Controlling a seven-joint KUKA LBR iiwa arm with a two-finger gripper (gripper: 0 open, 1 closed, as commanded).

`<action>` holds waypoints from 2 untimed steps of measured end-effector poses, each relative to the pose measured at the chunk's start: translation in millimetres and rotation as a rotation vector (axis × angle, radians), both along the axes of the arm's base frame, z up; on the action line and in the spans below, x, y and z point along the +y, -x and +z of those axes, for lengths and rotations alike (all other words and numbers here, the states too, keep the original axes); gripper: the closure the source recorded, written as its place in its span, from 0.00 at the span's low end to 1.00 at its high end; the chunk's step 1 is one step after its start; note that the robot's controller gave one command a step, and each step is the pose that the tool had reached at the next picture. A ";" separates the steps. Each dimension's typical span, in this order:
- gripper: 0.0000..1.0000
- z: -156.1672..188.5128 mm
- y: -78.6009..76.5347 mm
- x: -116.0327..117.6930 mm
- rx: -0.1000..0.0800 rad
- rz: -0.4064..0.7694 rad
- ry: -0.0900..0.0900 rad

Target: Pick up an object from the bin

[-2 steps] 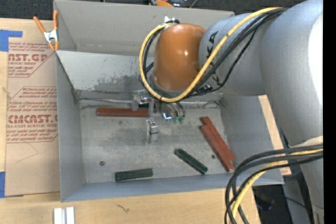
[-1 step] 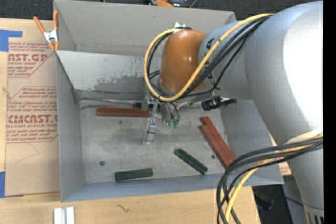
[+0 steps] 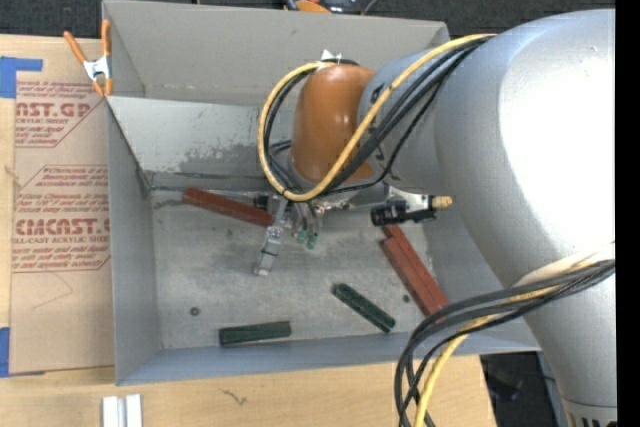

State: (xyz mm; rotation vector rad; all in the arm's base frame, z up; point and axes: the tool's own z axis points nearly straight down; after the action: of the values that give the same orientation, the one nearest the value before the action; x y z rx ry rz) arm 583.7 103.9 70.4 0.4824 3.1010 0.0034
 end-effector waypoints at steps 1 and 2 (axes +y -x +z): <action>1.00 2.6 -2.0 0.0 -0.006 -0.001 -0.001; 0.00 0.0 0.5 0.0 0.002 0.000 0.000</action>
Offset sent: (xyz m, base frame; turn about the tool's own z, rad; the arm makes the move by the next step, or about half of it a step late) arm 0.0000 0.0000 0.0000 0.0000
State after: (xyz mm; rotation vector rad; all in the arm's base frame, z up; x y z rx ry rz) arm 583.2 103.8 70.3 0.4825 3.1028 0.0028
